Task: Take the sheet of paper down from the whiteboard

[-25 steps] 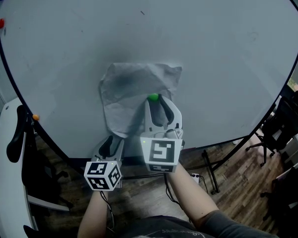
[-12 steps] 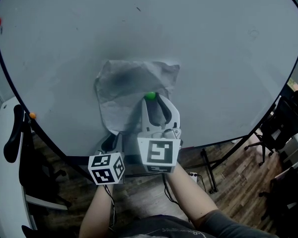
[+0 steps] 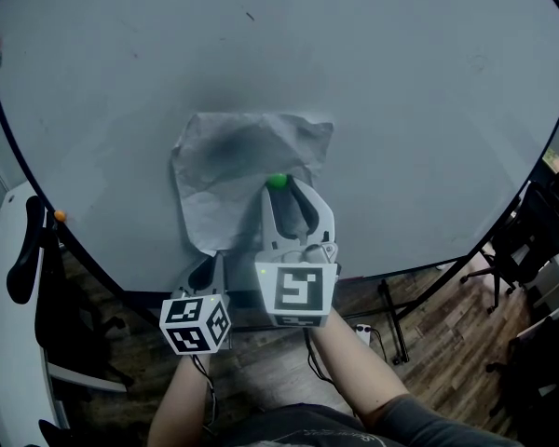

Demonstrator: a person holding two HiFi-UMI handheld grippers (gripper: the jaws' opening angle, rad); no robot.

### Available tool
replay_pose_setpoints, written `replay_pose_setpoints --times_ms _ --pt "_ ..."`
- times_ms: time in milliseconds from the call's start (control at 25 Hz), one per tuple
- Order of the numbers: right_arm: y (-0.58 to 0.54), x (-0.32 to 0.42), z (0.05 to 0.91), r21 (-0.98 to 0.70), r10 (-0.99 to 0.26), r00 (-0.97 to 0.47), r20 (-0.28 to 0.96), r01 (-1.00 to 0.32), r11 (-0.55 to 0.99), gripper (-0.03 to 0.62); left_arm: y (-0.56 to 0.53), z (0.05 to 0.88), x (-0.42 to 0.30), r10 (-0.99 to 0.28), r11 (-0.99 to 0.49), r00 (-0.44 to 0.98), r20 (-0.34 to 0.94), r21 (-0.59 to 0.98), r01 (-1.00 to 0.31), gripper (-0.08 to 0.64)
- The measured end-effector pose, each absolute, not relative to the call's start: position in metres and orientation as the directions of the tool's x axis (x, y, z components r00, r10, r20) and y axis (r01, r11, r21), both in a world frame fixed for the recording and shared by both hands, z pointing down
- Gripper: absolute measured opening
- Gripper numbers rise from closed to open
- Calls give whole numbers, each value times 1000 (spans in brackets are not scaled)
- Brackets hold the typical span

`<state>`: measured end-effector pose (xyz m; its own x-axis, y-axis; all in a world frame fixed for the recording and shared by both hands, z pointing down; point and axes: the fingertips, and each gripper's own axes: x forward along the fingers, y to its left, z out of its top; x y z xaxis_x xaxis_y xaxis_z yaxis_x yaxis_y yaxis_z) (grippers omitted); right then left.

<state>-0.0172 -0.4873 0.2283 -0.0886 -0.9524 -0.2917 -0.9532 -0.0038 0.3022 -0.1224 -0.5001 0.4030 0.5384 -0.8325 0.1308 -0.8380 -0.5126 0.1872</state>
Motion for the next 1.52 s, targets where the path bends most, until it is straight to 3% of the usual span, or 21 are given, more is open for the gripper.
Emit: replay_pose_setpoints --times_ms 800,1160,1520 --pt "-461 -17 238 291 -951 -150 -269 -954 68 124 -461 383 -126 -846 -512 532 39 226 -829 11" --pt "-420 7 249 265 -949 -161 -271 -960 87 124 -423 389 -116 -858 -489 511 50 224 -843 12" --pt "-373 54 286 234 -971 -158 -179 -966 113 124 -382 411 -105 -886 -415 451 106 249 -875 11"
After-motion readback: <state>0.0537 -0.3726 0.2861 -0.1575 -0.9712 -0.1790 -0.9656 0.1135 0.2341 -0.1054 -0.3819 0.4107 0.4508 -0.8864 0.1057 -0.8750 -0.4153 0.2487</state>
